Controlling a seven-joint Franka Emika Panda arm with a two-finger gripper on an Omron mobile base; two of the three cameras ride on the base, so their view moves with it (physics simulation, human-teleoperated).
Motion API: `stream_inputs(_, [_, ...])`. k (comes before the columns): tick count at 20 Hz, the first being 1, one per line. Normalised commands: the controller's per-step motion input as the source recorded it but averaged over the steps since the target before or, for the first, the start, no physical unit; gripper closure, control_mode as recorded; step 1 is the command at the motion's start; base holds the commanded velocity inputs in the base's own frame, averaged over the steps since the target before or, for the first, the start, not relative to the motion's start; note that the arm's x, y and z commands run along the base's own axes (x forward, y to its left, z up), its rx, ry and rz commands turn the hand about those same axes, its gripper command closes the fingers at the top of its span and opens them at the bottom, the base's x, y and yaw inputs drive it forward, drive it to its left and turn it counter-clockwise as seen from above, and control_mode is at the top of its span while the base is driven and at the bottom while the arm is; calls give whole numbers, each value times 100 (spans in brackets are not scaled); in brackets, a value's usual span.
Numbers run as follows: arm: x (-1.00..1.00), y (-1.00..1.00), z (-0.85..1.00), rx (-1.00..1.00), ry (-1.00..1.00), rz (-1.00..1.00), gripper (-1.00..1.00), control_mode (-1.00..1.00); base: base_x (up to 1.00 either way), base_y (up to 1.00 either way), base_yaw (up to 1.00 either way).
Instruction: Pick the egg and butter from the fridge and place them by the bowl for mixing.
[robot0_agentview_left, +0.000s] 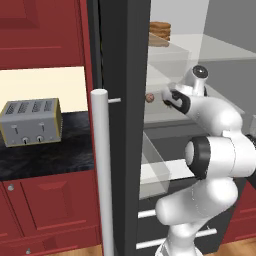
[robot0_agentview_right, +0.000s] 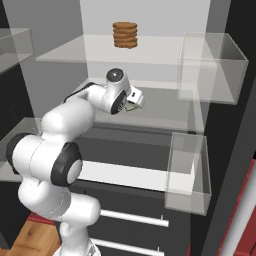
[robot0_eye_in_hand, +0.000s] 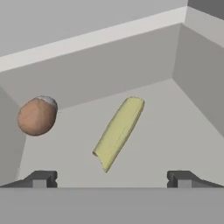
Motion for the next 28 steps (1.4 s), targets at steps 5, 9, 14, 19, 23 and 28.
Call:
stream_inputs(5, [32, -28, -9, 2, 6, 0, -100, -100, 0, 0, 0])
stream_inputs(9, [7, -4, -11, 1, 3, 0, -100, -100, 0, 0, 0])
stream_inputs(14, [20, 0, -30, 0, 4, 0, -100, -100, 0, 0, 0])
stream_inputs(19, [42, 0, -26, 0, 5, 0, -100, -100, 0, 0, 0])
stream_inputs(23, [43, 0, -28, 0, 6, -1, -100, -100, 0, 0, 0])
stream_inputs(28, [37, 0, -39, 0, 9, 0, -100, -100, 0, 0, 0])
